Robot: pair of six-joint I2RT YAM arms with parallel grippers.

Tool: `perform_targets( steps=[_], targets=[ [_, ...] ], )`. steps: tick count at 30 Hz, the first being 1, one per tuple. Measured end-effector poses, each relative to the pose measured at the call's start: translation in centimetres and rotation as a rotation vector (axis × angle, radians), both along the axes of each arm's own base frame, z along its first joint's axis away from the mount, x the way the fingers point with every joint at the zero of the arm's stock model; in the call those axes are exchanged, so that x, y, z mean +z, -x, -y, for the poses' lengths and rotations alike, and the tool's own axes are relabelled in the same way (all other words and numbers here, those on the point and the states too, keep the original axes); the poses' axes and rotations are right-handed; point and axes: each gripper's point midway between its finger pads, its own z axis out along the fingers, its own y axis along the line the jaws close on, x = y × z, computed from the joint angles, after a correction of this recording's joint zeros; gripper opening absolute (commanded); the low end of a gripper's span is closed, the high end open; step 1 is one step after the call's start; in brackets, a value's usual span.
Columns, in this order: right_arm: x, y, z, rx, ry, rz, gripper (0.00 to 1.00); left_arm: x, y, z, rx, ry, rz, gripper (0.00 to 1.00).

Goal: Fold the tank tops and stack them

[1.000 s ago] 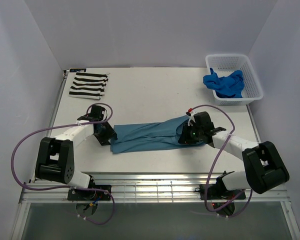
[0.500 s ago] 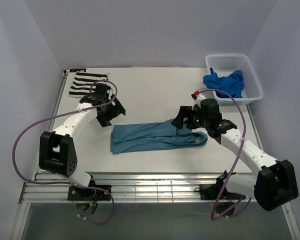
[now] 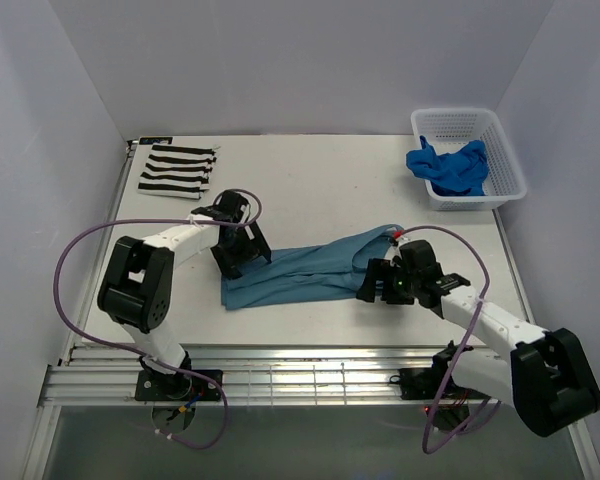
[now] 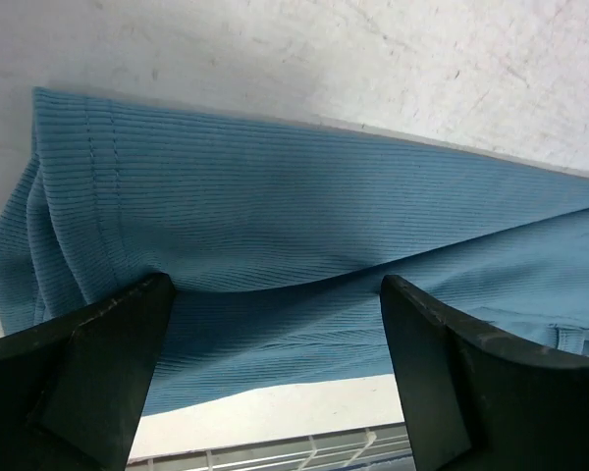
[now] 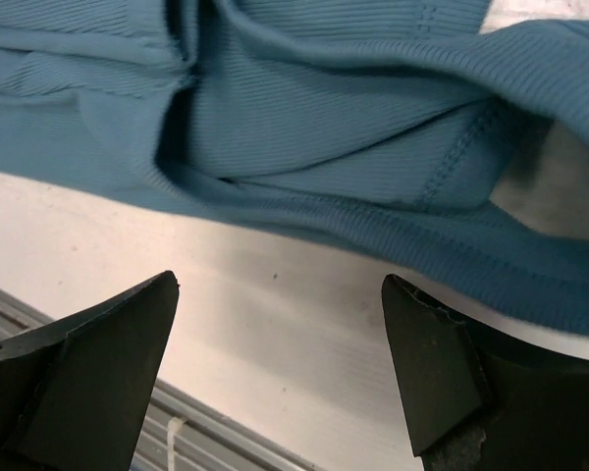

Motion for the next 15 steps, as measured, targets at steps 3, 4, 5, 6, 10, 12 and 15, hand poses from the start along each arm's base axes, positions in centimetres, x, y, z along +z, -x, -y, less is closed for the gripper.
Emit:
perform_targets(
  steps=[3,4,5,6,10,12,15],
  targets=[
    [-0.6,-1.9,-0.4,-0.009,0.018,0.008,0.90,0.0,0.9,-0.2,0.009,0.015,0.022,0.98],
    [-0.6,-2.9,-0.8,-0.009,0.028,0.013,0.90,0.1,1.4,-0.2,0.014,0.022,0.028,0.98],
    [-0.6,-4.1,-1.1,-0.006,0.037,0.015,0.90,0.0,2.1,-0.3,0.019,0.027,0.025,0.98],
    [-0.8,-5.4,-1.6,0.000,0.047,0.011,0.90,0.1,2.9,-0.3,0.022,0.036,0.026,0.98],
    [-0.6,-12.9,-4.9,0.040,0.043,0.057,0.90,0.1,7.3,-0.3,0.058,0.062,-0.018,0.98],
    [-0.3,-17.2,-6.8,0.073,0.029,0.107,0.90,0.1,9.6,0.1,0.073,0.086,-0.049,0.98],
    [0.2,-22.5,-9.6,0.145,-0.010,0.168,0.90,0.2,13.2,1.0,0.079,0.120,-0.115,0.98]
  ],
)
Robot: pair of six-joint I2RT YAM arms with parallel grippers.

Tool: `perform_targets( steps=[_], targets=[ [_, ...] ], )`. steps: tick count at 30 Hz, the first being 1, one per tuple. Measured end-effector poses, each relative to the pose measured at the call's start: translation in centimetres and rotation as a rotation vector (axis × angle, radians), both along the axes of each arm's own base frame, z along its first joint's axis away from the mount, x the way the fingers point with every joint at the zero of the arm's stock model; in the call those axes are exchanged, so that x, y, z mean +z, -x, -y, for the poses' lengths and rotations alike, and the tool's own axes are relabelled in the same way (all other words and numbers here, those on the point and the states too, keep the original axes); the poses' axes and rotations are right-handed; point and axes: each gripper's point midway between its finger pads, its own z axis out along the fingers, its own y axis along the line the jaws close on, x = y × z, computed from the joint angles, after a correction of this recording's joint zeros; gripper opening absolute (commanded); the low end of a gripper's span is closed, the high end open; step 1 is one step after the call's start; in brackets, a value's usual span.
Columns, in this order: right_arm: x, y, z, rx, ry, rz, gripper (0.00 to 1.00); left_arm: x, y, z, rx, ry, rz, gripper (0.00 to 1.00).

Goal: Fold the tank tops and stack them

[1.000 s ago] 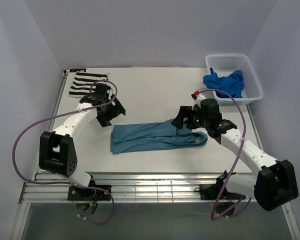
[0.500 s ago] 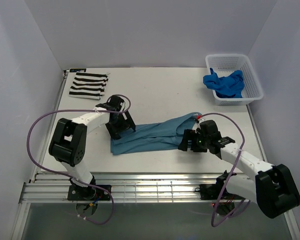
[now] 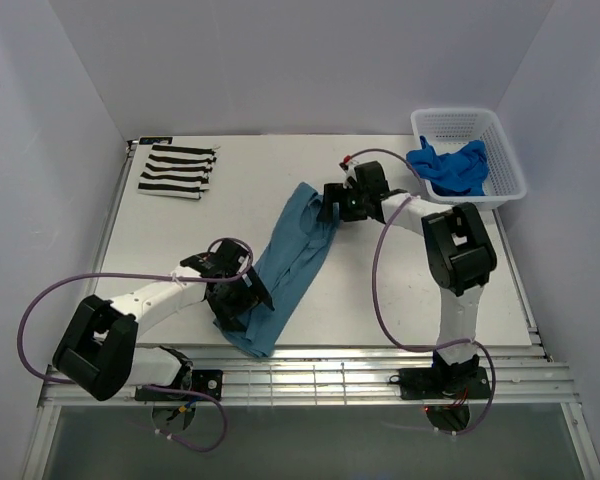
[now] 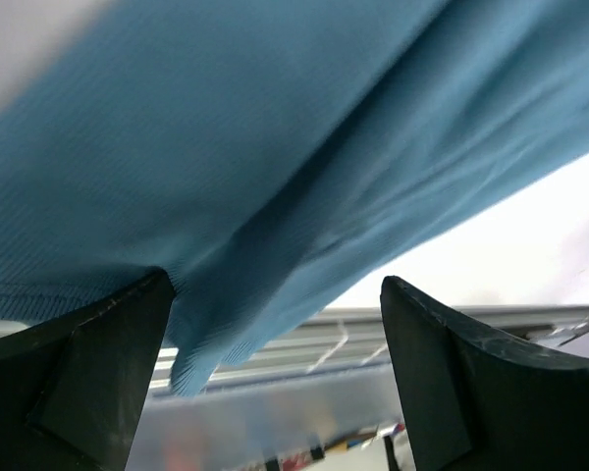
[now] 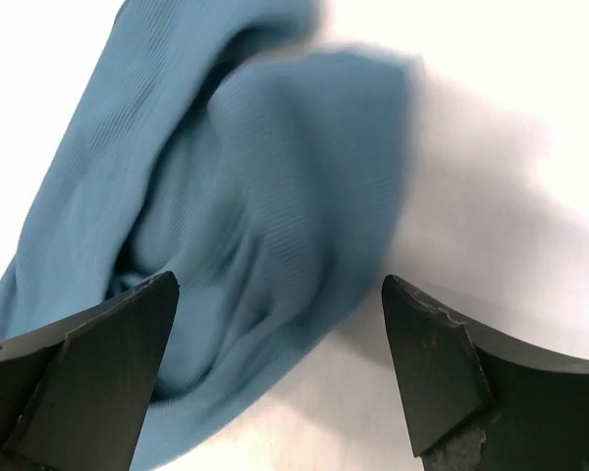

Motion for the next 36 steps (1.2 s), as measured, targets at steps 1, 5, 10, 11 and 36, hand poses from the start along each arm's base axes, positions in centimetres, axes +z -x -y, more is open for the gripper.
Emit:
perform_targets(
  steps=[1,5,10,11,36],
  targets=[
    [0.4,-1.5,-0.8,0.026,-0.010,0.018,0.90,0.2,0.9,0.3,-0.005,0.003,-0.021,0.98],
    [2.5,-4.1,-2.5,0.116,-0.033,0.079,0.90,1.8,1.9,1.4,-0.045,0.001,-0.037,0.98],
    [7.0,-0.9,-2.1,0.184,-0.049,0.155,0.90,7.1,-1.5,2.7,-0.071,0.001,0.109,0.98],
    [8.0,0.6,-1.9,0.196,-0.051,0.161,0.90,7.8,-2.0,2.5,-0.066,-0.011,0.136,0.98],
    [1.0,37.2,-16.4,0.816,0.357,0.340,0.97,1.0,4.6,-8.0,0.155,-0.241,-0.135,0.82]
  ],
)
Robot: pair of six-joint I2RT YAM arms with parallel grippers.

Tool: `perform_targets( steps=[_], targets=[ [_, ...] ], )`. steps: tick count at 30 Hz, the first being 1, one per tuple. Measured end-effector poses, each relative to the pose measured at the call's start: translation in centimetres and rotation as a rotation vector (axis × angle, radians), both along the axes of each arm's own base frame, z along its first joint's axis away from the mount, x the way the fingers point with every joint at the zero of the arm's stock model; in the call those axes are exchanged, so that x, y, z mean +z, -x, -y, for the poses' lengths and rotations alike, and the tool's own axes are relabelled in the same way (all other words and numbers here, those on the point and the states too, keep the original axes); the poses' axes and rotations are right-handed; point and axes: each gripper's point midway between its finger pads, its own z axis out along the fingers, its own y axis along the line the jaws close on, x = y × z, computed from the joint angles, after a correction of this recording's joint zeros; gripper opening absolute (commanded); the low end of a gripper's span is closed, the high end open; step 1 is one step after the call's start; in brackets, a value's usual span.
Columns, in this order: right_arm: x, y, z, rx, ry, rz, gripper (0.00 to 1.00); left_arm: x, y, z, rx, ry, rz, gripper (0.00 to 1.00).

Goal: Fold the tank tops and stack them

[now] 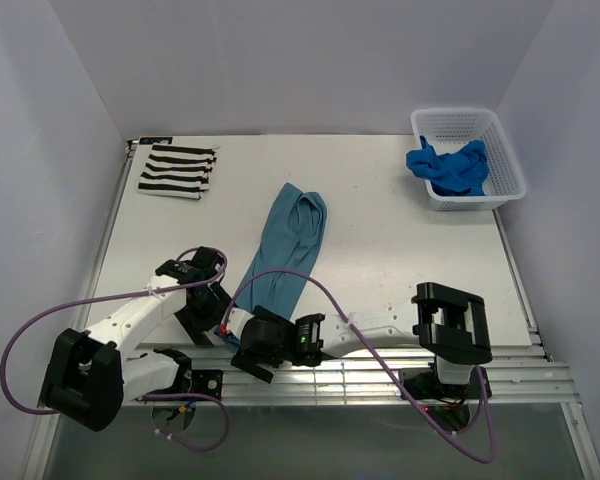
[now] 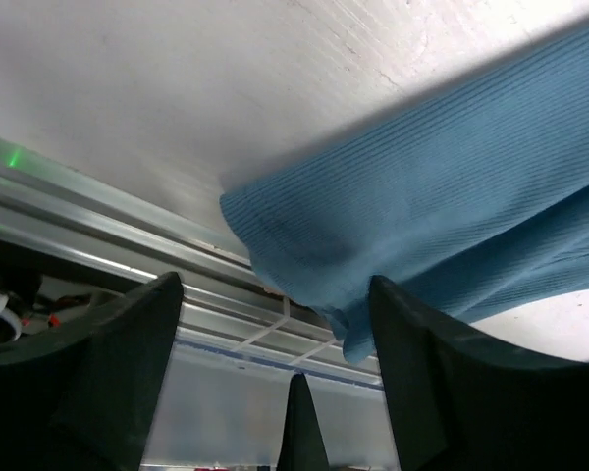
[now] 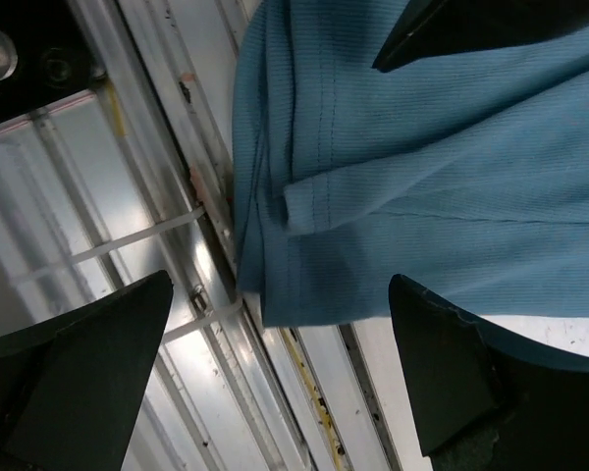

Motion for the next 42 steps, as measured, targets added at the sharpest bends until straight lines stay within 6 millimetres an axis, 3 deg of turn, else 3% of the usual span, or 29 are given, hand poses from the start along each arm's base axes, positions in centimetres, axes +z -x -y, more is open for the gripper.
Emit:
perform_targets(
  steps=[2,3,4,7,9,12,13,16,19,22,23,28,33,42],
  targets=[
    [-1.0,-0.3,-0.3,-0.012,0.027,0.013,1.00,-0.7,0.1,0.3,-0.001,0.017,0.000,0.76],
    [-1.4,-0.5,-0.3,-0.017,0.040,0.018,1.00,-1.0,0.1,0.4,-0.004,0.024,0.000,0.66],
    [-1.8,-0.6,-0.4,-0.025,0.053,0.022,0.94,-1.4,0.1,0.5,-0.004,0.029,-0.004,0.62],
    [-3.0,-0.8,-0.5,-0.047,0.077,0.024,0.89,-2.5,0.3,0.6,-0.009,0.028,-0.027,0.48],
    [-2.9,-0.8,-0.8,-0.053,0.073,0.031,0.77,-2.8,0.3,0.7,-0.005,0.037,-0.032,0.39],
    [-3.2,-0.9,-1.0,-0.076,0.080,0.049,0.57,-2.8,-0.2,1.2,-0.001,0.061,-0.013,0.05],
    [-3.4,-1.0,-0.9,-0.085,0.085,0.060,0.49,-2.7,-0.4,1.4,-0.001,0.071,-0.007,0.00],
    [-3.3,-1.7,-0.7,-0.119,0.086,0.094,0.39,-2.7,-0.5,1.7,-0.009,0.087,0.003,0.00],
    [-3.1,-2.2,-0.4,-0.143,0.090,0.110,0.36,-2.4,-0.8,1.8,-0.013,0.095,0.023,0.00],
    [-2.3,-2.4,0.1,-0.145,0.097,0.125,0.22,-1.4,-1.7,2.1,-0.027,0.115,0.076,0.00],
    [-1.7,-2.5,0.2,-0.146,0.090,0.132,0.08,-0.7,-2.3,2.4,-0.035,0.125,0.101,0.00],
    [2.8,-3.8,0.1,-0.170,-0.006,0.138,0.08,3.4,-6.6,4.1,-0.073,0.171,0.231,0.00],
    [6.0,-8.8,1.3,-0.246,-0.075,0.113,0.08,5.4,-10.3,5.6,-0.099,0.179,0.274,0.00],
    [5.8,-16.8,5.2,-0.307,-0.063,0.031,0.08,6.8,-18.4,8.5,-0.139,0.159,0.305,0.00]
  ],
)
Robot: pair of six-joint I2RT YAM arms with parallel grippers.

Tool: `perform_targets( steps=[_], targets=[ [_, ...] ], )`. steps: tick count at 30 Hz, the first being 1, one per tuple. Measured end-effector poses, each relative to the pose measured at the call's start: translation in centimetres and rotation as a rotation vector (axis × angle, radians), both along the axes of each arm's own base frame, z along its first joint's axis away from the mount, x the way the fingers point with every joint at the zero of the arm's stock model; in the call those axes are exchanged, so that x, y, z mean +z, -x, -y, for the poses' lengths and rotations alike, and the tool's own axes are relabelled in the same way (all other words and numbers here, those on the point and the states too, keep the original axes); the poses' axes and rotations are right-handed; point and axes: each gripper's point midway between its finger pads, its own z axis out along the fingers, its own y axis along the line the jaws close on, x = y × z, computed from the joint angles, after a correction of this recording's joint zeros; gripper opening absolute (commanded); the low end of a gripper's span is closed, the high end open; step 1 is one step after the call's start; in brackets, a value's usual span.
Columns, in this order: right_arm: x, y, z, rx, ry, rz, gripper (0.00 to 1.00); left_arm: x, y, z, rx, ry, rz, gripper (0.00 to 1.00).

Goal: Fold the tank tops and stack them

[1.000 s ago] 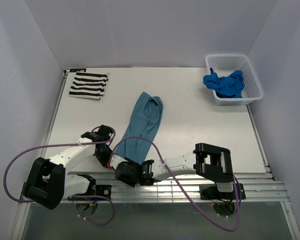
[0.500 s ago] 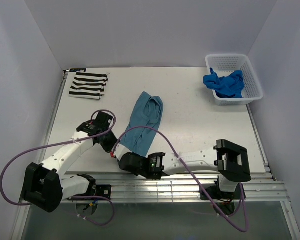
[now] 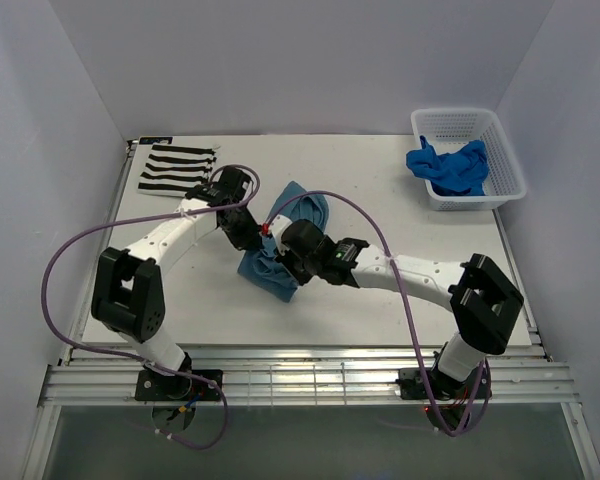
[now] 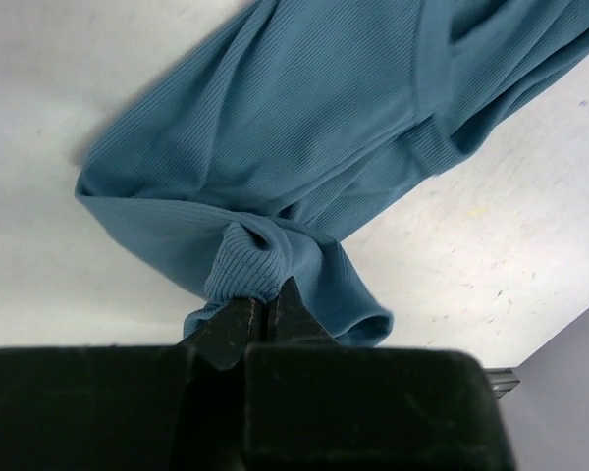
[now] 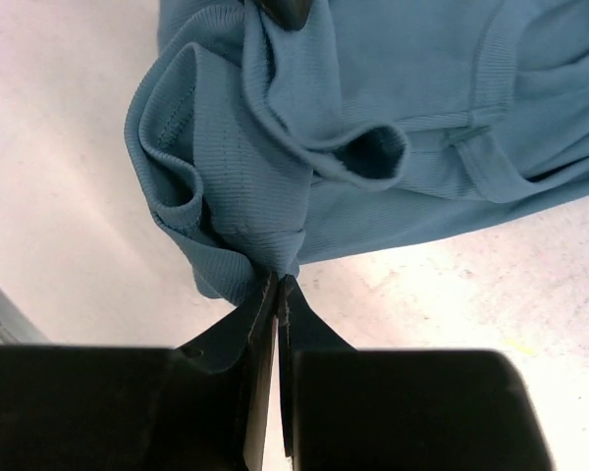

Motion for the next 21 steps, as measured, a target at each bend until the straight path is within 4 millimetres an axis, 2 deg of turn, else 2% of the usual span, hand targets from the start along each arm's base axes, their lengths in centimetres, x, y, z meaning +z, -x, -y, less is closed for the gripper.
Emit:
perform_targets(
  steps=[5,9,14,15,16,17,21],
  targets=[
    [-0.1,-3.1,2.2,-0.024,-0.023,-0.052,0.08,-0.8,-4.0,1.4,-0.020,-0.008,0.004,0.00],
    [0.2,-5.5,3.4,-0.034,-0.048,-0.077,0.08,-2.2,-6.2,2.3,-0.034,-0.015,-0.015,0.00],
    [-0.2,-8.5,3.6,-0.021,-0.075,-0.106,0.10,-3.8,-8.6,3.3,-0.048,-0.011,-0.025,0.01],
    [-0.5,-9.1,3.7,-0.021,-0.076,-0.116,0.13,-4.0,-8.9,3.4,-0.049,-0.011,-0.029,0.12],
    [-1.0,-9.6,3.8,-0.022,-0.074,-0.126,0.20,-4.4,-9.0,3.4,-0.049,-0.013,-0.034,0.32],
    [-1.5,-10.1,4.0,-0.029,-0.069,-0.138,0.21,-4.7,-9.1,3.4,-0.056,-0.017,-0.037,0.45],
    [-2.6,-12.6,4.5,-0.081,-0.052,-0.172,0.41,-4.8,-10.1,3.3,-0.057,-0.020,-0.032,0.68]
  ],
)
